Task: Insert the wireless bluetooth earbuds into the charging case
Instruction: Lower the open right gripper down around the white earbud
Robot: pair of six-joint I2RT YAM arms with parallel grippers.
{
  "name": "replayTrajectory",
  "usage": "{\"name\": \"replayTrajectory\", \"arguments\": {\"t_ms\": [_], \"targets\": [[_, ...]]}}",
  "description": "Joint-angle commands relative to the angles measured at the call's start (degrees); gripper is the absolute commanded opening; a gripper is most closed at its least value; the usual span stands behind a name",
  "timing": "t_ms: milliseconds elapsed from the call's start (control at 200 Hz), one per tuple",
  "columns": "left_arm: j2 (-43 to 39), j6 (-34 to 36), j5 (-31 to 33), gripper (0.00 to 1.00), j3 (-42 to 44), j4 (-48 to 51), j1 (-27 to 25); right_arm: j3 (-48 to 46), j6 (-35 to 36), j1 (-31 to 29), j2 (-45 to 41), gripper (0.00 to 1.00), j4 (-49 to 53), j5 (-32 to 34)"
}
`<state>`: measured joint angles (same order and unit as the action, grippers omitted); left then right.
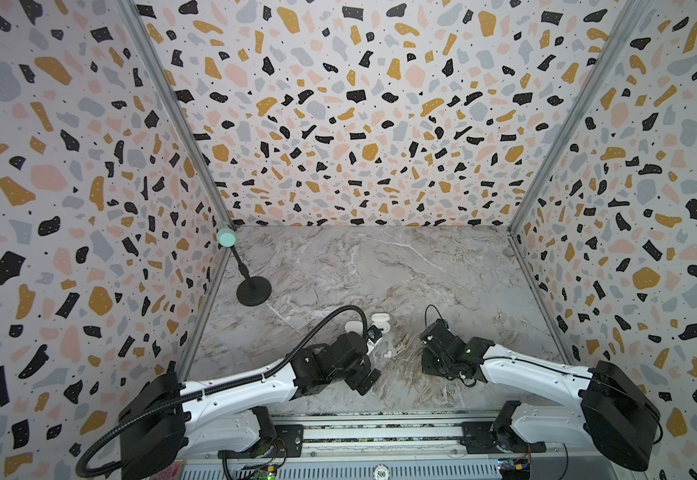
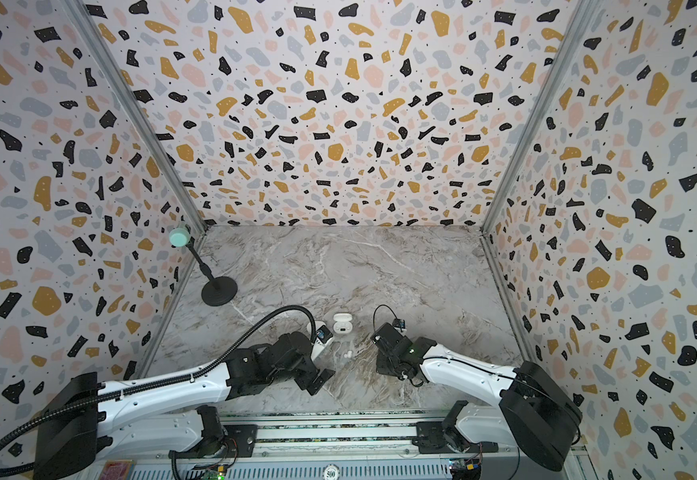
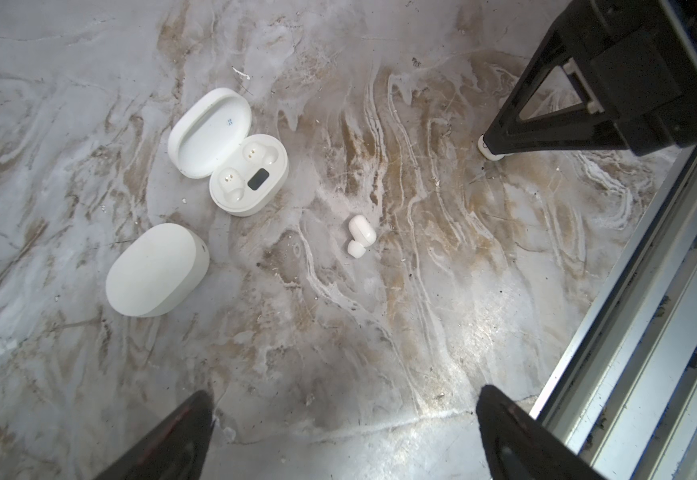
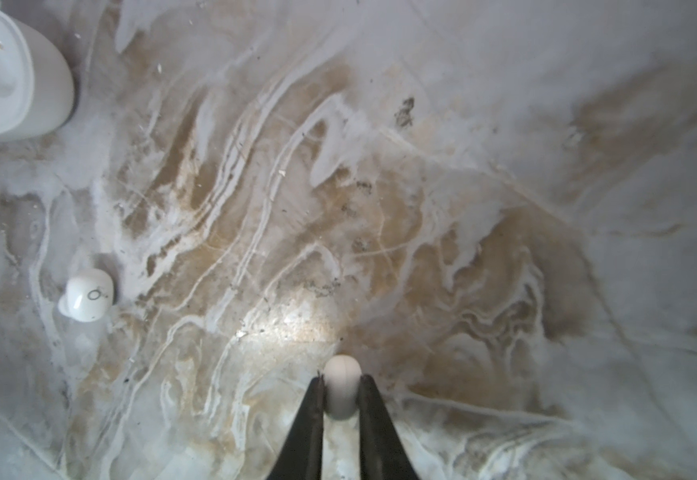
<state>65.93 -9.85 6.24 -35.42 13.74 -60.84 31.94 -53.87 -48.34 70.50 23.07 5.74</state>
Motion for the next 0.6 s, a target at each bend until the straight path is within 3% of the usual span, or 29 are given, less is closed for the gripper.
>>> {"name": "replayTrajectory", "arguments": {"t_ms": [0,370,596], "targets": [[0.2,0.4,-0.9,1.0,-1.5,0.0,-0.3,0.0,1.4,-0.2,0.5,0.17,-0.2,0.0],[0.2,0.4,-0.8,1.0,-1.6,0.1,-0.3,1.0,4.2,-0.2,0.2,0.18,1.1,0.6],[0.3,0.4,-0.9,1.0,-1.6,0.1,-0.4,2.1,6.2,-0.1,-0.8,0.25,3.0,2.9]]}}
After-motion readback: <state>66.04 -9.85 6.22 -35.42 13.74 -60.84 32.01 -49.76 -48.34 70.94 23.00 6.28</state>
